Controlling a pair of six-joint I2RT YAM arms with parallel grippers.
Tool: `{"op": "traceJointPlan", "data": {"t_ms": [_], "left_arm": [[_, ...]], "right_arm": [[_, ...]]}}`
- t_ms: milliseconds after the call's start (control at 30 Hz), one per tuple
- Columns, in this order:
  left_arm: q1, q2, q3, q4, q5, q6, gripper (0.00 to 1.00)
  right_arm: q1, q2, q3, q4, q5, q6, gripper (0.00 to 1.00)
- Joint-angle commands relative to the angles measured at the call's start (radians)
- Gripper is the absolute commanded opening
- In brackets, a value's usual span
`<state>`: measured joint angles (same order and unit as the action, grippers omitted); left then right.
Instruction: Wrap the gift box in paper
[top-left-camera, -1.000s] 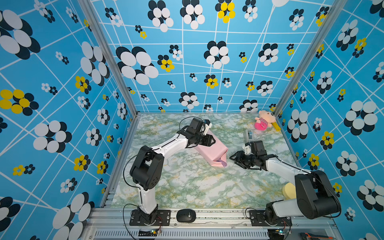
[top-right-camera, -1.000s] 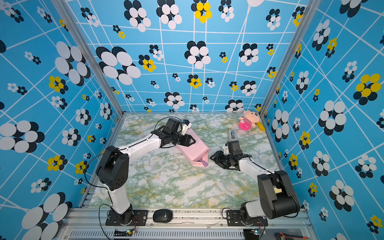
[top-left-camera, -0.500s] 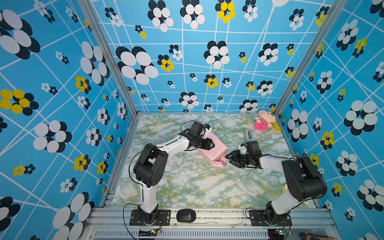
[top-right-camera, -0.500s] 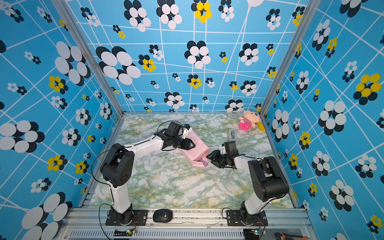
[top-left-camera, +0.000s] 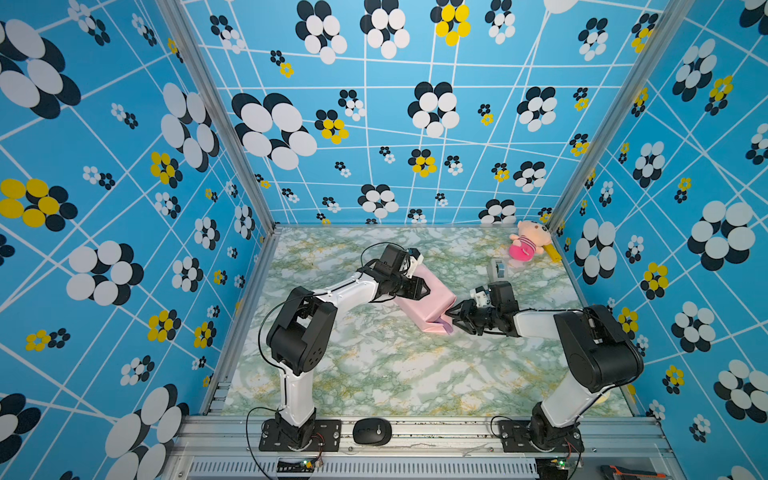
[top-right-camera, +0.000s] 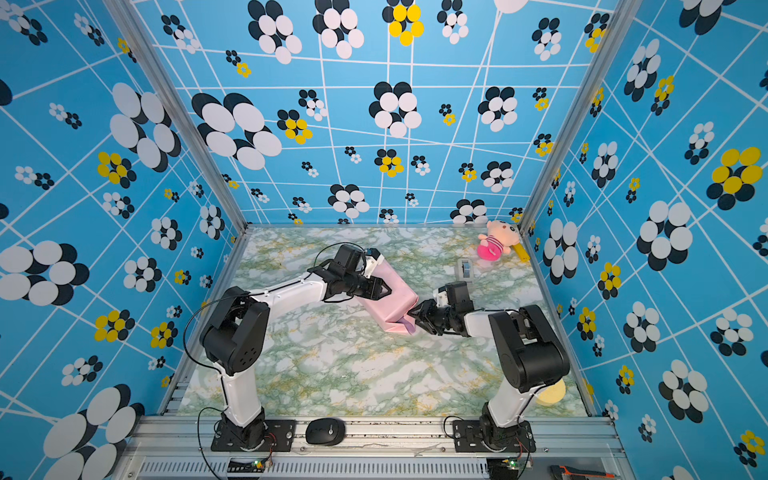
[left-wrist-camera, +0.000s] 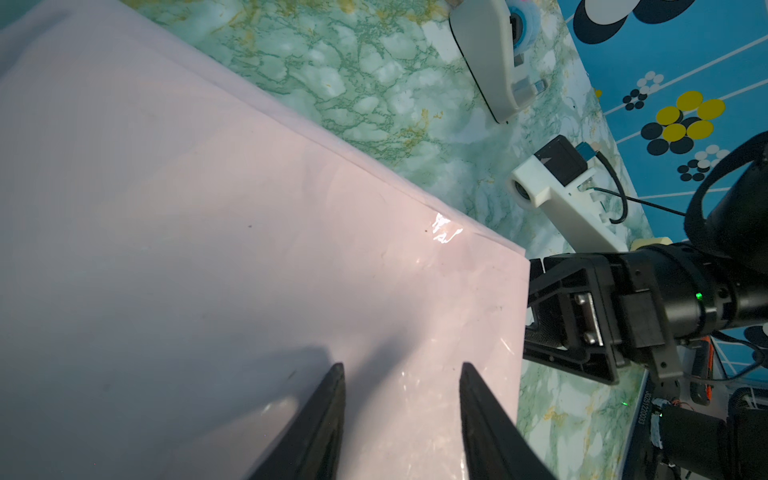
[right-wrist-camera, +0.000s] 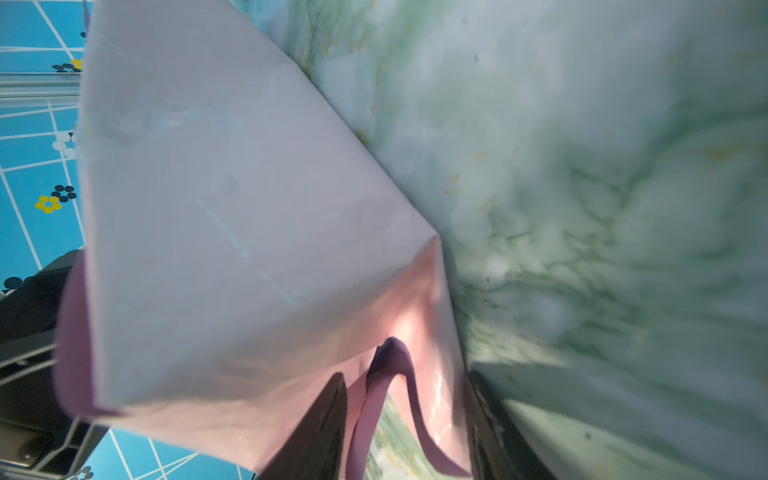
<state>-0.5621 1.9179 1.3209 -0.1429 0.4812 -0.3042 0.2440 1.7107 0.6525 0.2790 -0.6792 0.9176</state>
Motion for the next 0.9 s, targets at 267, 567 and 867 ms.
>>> {"op": "traceJointPlan", "data": {"t_ms": [267,567,867], "left_arm": [[0.007,0.017,-0.028,-0.005,0.011,-0.019,0.47],[0.007,0.03,-0.015,0.0,0.017,-0.026,0.47],[0.01,0.033,-0.019,0.007,0.017,-0.033,0.47]], "right_arm": [[0.011,0.042,0.008,0.091,-0.05,0.049,0.45],[0.012,0.026,-0.051,0.136,-0.075,0.086,0.4],[0.024,0.033,-0.096,0.213,-0.091,0.13,0.37]]}}
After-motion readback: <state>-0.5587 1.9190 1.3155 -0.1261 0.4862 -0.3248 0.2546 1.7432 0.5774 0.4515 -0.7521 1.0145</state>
